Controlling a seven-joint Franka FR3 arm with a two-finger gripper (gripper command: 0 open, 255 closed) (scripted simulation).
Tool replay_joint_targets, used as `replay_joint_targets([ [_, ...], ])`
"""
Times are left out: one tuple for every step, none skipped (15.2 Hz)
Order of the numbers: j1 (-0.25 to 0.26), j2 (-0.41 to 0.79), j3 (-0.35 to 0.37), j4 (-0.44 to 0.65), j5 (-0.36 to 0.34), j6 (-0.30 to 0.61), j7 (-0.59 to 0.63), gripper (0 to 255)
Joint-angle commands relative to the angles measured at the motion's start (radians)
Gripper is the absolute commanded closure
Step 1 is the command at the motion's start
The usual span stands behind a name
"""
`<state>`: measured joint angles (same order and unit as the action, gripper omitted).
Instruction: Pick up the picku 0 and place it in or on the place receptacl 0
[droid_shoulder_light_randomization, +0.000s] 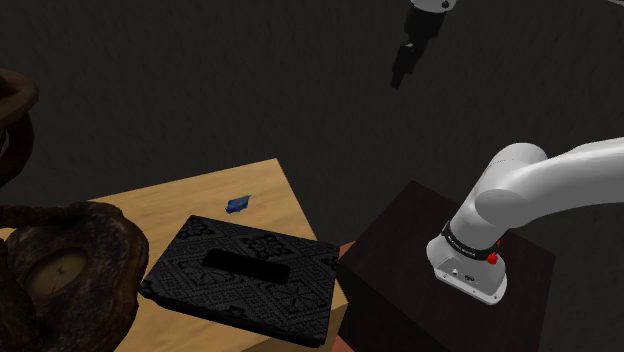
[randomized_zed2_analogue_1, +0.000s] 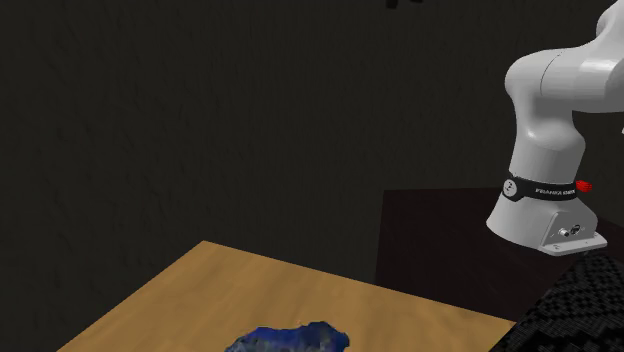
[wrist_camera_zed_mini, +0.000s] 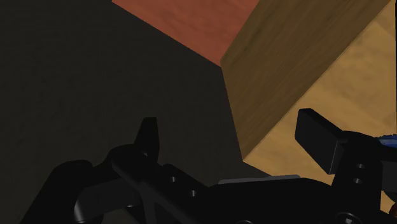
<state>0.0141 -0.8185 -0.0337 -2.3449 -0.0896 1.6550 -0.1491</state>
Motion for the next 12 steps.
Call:
replay_joint_targets([
  [0.0, 0.0, 0.0, 0.0, 0.0, 0.0, 0.0, 0],
  [0.002, 0.012, 0.025, -0.005, 0.011, 0.008, 0.036, 0],
  [0.004, 0.026, 0.05, -0.009, 0.023, 0.016, 0.071, 0],
  [0.006, 0.041, 0.075, -0.011, 0.034, 0.024, 0.107, 0],
  [0.008, 0.058, 0.1, -0.011, 0.045, 0.032, 0.142, 0],
  [0.01, 0.077, 0.125, -0.01, 0.056, 0.041, 0.178, 0],
  [0.011, 0.098, 0.149, -0.008, 0.066, 0.049, 0.213, 0],
  [0.013, 0.12, 0.174, -0.004, 0.076, 0.058, 0.248, 0],
  [0.013, 0.144, 0.198, 0.002, 0.084, 0.067, 0.284, 0],
  [0.014, 0.169, 0.221, 0.009, 0.092, 0.076, 0.319, 0],
  [0.015, 0.196, 0.245, 0.018, 0.099, 0.085, 0.354, 0],
  [0.015, 0.224, 0.268, 0.029, 0.106, 0.093, 0.39, 0],
])
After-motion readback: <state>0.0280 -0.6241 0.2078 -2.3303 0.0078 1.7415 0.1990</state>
